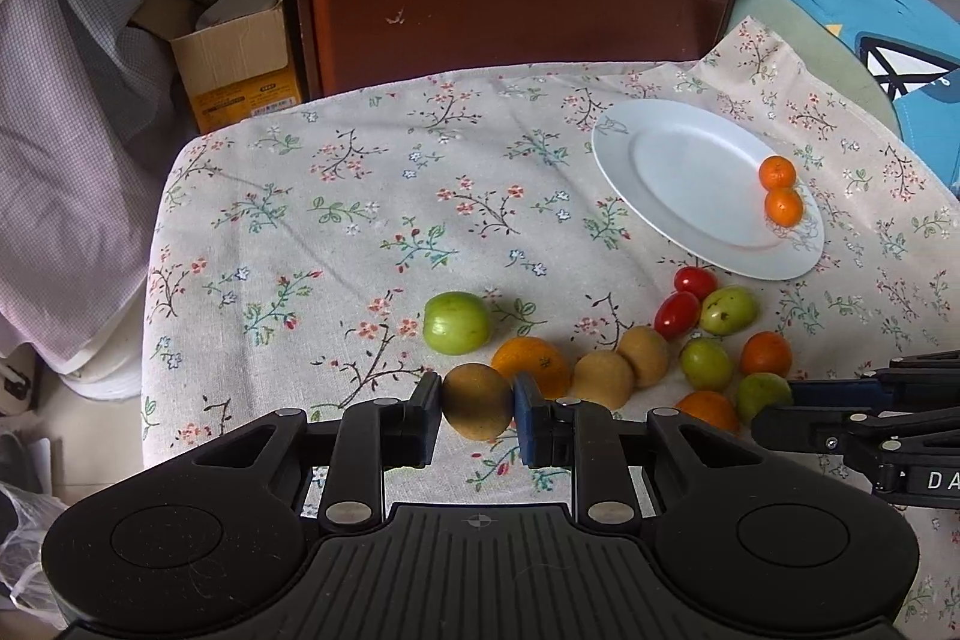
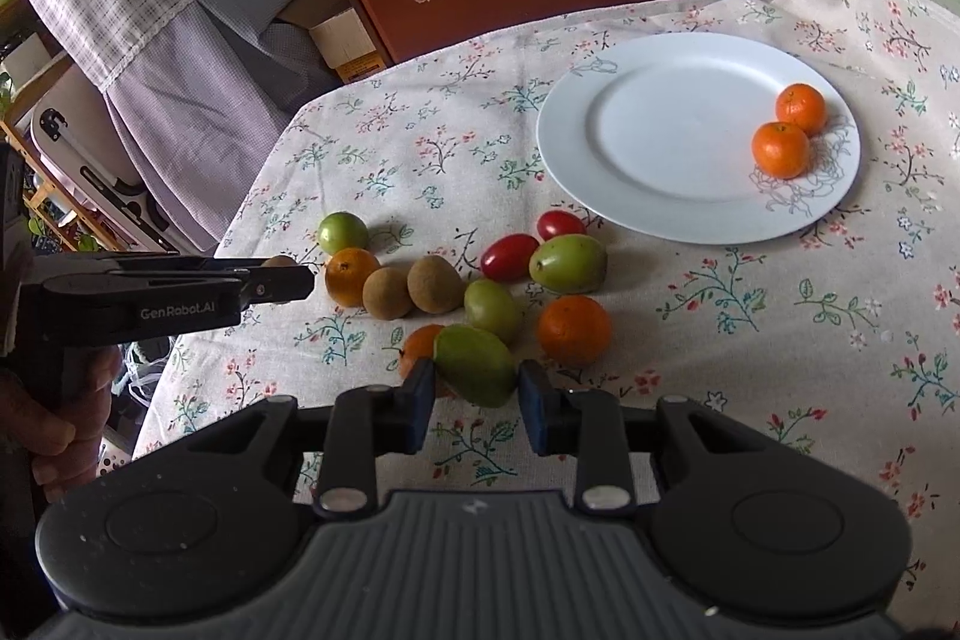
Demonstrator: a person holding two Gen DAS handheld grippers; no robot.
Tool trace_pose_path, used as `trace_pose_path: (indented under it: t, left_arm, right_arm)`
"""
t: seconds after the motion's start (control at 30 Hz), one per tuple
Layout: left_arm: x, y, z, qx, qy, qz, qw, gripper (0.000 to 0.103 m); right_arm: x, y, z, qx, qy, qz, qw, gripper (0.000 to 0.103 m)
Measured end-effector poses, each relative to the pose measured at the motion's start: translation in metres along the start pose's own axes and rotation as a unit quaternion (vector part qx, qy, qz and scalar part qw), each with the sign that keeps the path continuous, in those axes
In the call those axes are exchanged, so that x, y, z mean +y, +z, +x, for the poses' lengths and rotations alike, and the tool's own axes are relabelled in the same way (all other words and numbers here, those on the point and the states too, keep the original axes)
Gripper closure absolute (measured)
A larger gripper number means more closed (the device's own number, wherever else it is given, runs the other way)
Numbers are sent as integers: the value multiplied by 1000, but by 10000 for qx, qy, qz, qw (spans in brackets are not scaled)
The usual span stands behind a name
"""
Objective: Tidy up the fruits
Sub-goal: 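Grasp a brown kiwi with the left tool while the right tool grasps a green fruit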
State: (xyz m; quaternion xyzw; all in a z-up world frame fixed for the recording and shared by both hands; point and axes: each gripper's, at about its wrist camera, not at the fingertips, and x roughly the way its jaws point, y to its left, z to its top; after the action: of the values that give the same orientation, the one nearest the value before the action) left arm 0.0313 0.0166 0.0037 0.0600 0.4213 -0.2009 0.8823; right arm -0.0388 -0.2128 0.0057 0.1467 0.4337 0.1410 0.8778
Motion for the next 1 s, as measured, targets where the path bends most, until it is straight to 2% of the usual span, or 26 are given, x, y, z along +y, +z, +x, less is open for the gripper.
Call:
trace_pose_path:
  t: [0.37, 0.4, 0.43, 0.53, 0.8, 1.0]
  left_arm:
    - [-23, 14, -15, -357, -261, 41, 9990, 80]
    - [-25, 16, -16, -386, -274, 44, 9989, 80]
    - [-26, 17, -16, -409, -296, 54, 9987, 80]
    - [-33, 22, -17, -467, -378, 68, 9982, 80]
    - [-39, 25, -15, -480, -426, 70, 9979, 80]
    - [-36, 25, -14, -450, -395, 28, 9982, 80]
  right_arm:
    - [-3, 9, -10, -195, 57, 87, 9998, 75]
    - [-4, 10, -11, -216, 61, 110, 9997, 76]
    - [-6, 11, -12, -243, 71, 134, 9996, 82]
    - [-10, 16, -16, -352, 54, 210, 9991, 83]
    - [-18, 9, -12, -112, 40, 339, 9994, 80]
    - [-13, 2, 6, 201, 72, 395, 9990, 79]
